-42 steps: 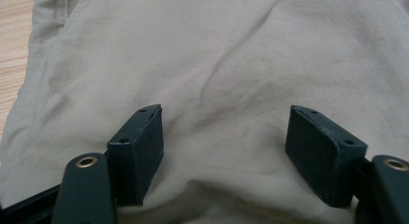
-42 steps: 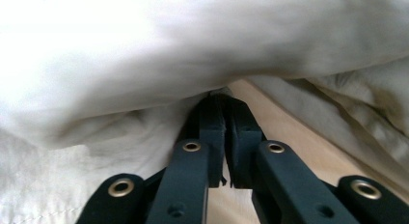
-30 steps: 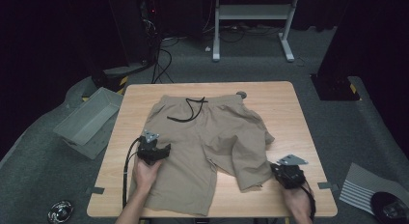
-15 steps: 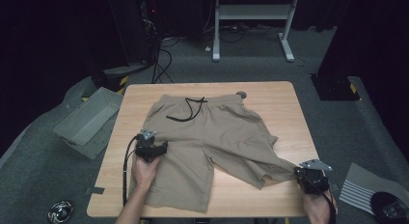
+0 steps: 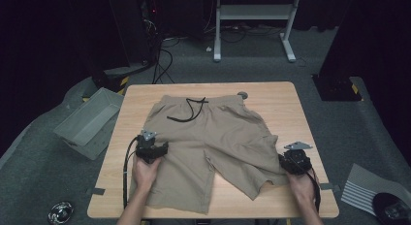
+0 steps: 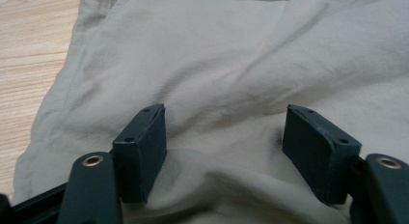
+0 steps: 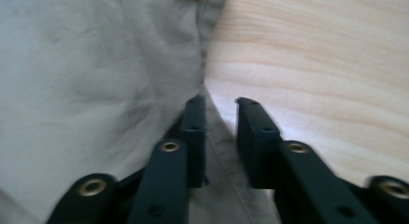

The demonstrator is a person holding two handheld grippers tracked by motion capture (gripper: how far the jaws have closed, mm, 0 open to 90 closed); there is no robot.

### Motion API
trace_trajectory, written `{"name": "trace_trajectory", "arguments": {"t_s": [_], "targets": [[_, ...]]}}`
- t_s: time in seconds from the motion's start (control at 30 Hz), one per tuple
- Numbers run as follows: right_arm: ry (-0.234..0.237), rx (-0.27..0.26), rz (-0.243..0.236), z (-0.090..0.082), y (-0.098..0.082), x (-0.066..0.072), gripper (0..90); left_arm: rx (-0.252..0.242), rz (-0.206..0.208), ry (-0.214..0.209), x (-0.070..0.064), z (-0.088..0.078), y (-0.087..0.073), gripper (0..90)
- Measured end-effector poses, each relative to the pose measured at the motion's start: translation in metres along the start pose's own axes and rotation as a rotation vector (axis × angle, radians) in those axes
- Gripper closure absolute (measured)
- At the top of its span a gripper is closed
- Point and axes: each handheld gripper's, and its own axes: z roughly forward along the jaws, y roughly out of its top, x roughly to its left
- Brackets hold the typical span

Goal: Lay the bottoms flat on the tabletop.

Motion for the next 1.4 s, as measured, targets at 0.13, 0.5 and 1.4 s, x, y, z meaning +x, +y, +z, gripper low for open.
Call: {"name": "trace_trajectory", "arguments": {"t_s": [0.13, 0.5, 1.4], "targets": [[0.039, 0.000, 0.021, -0.016, -0.019, 0.003, 77.9, 0.001, -0.002, 0.000, 0.000, 0.000, 0.000, 32.0], [0.064, -0.158, 0.011, -0.051, -0.015, 0.020, 59.0, 0.001, 0.001, -0.005, -0.002, -0.001, -0.001, 32.0], [0.361, -0.041, -0.328, -0.021, -0.012, 0.111, 47.3, 0.003, 0.045, -0.063, -0.020, -0.015, -0.013, 29.3]]}}
